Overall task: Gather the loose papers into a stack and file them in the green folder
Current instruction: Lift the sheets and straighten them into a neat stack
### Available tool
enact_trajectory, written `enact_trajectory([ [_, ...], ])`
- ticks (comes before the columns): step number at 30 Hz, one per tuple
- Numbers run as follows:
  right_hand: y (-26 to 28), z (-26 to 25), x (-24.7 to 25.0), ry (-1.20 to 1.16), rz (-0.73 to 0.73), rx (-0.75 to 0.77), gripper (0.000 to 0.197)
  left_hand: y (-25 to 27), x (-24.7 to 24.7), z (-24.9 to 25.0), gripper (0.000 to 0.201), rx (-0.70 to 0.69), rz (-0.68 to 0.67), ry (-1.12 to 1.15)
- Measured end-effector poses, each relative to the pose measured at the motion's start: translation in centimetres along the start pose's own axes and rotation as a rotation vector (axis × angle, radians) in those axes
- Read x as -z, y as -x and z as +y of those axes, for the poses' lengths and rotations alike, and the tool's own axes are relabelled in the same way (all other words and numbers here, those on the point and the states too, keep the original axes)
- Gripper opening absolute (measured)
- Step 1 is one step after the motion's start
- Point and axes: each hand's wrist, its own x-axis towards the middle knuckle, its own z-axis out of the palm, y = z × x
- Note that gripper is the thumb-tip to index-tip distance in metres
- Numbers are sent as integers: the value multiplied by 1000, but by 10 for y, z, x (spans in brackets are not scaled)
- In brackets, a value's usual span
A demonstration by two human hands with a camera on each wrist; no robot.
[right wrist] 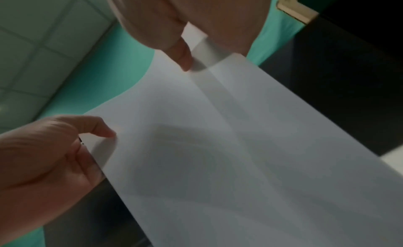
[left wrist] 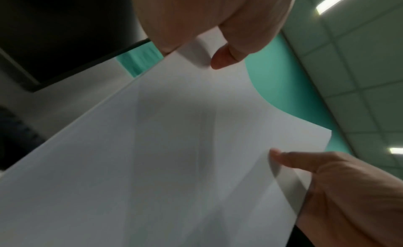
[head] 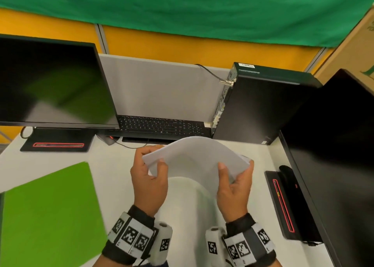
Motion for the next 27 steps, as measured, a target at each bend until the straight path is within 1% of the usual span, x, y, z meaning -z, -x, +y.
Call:
enact_trajectory([
  [3,2,22,-6,32,4,-109,38,6,-6,-18,36,139,-17,4],
  [4,2,25,-7,26,14,-142,37,8,-7,-23,33,170,-24,25],
  [7,-6,34,-6,52,21,-183,34,3,-8,-35,14,205,-40,58],
  [8,-9,38,-4,72,29,-199,36,0,-9,-40,15,224,-47,57],
  [10,-14,45,-1,105,16,-248,43,-5,-11,-54,26,281,-75,47],
  [12,-13,52,1,138,-59,-307,51,-6,-12,-67,36,355,-129,0],
  [13,-12,54,2,148,-93,-324,52,-6,-13,-71,36,372,-158,-31],
  [15,-12,51,3,150,-131,-331,51,-7,-14,-74,33,357,-183,-62],
  [19,-15,53,6,148,-69,-292,58,-10,-12,-76,35,300,-150,-41],
  [22,-11,66,4,170,-110,-339,55,-3,-10,-84,35,346,-186,-67],
  [24,-5,78,4,194,-128,-375,56,6,-7,-95,38,392,-207,-112],
  [27,-4,88,5,226,-143,-388,60,12,-3,-108,40,433,-230,-157],
])
